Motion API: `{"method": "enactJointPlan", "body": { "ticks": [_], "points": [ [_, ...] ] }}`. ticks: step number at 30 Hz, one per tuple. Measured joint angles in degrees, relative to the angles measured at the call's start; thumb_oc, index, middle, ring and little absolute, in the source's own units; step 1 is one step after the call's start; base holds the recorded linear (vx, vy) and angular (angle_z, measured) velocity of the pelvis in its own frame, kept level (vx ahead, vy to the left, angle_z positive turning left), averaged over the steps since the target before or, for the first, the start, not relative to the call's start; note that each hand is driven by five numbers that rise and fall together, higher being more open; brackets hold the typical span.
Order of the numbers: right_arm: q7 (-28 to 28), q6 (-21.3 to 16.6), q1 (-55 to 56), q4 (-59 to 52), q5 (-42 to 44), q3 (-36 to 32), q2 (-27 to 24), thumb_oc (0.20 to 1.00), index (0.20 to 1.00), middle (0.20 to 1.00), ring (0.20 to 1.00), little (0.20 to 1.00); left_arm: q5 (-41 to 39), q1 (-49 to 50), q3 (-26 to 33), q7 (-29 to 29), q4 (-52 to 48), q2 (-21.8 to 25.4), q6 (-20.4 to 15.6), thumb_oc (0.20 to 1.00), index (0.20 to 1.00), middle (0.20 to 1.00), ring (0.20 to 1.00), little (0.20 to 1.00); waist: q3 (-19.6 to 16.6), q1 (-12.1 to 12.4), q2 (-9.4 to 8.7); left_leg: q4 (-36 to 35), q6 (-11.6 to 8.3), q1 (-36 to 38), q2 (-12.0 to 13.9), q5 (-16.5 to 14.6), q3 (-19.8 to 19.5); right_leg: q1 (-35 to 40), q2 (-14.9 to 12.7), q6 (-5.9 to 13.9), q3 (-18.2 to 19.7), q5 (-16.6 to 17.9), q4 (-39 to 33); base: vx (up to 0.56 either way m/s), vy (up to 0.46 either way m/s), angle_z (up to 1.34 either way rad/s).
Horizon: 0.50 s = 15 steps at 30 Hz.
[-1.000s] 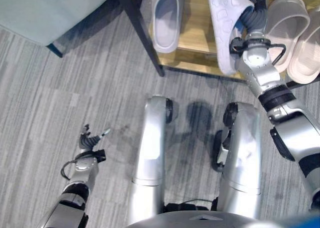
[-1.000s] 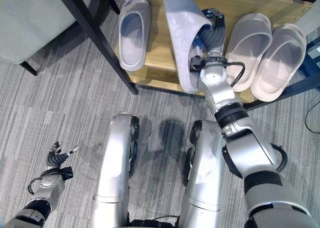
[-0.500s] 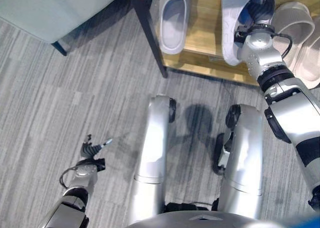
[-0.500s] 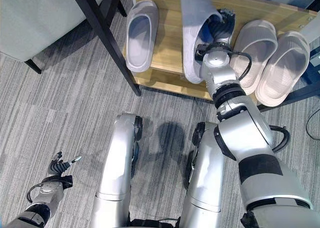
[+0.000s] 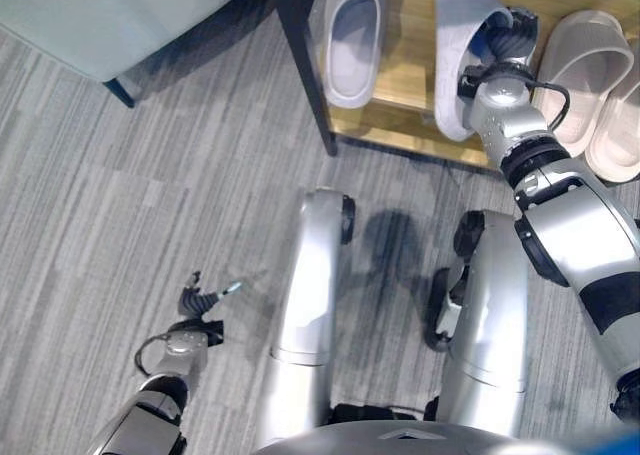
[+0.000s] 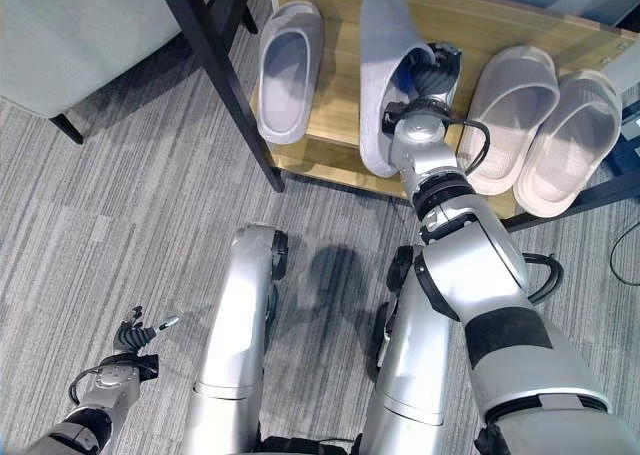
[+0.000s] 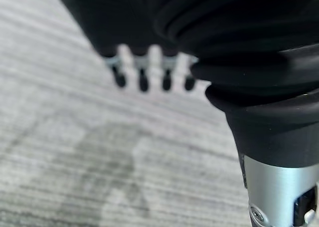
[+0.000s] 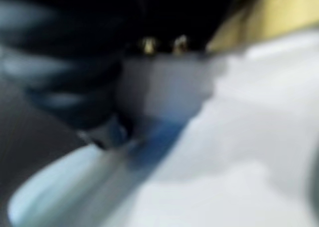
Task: Arrange the slippers neatly on the shoe rack.
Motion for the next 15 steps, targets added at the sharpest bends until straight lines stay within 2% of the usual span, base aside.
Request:
{"method": "enactJointPlan", "body": {
  "ticks": [3,8,15],
  "points": [
    [0.48,-0.04,-1.21,2.5,3.71,0.13,2.09,1.0,1.0,1.0,1.0,1.0,0.12,-0.6,-0.01,0.03,2.79,-0.26,0.05,1.0,1.0,1.0,1.0,1.0,0.01,-0.17,-0.01,0.4,-0.01,-0.05,0.0,-0.32,-0.07,0.0,0.08,0.46,0.09,-0.4,0.44,0.0,0.0,0.0],
    [1.22,-0.11,-1.81,4.3,4.34,0.04,2.18,1.0,1.0,1.0,1.0,1.0,1.65,-0.89,-0.02,0.07,6.58,-1.19,0.14,1.0,1.0,1.0,1.0,1.0,0.01,-0.41,-0.02,0.77,0.01,-0.04,0.01,-0.55,-0.03,0.05,0.03,0.46,0.2,-0.66,0.78,0.0,0.0,0.0],
    [1.31,-0.46,-2.0,5.71,6.07,-0.48,2.32,1.0,1.0,1.0,1.0,1.0,3.27,-0.99,-1.28,-0.07,6.55,-2.9,1.2,1.0,1.0,1.0,1.0,1.0,0.01,-1.01,-0.03,0.84,0.01,0.06,0.0,-0.55,0.01,0.14,0.01,0.51,0.25,-0.68,0.93,0.0,0.005,0.0]
  ]
}}
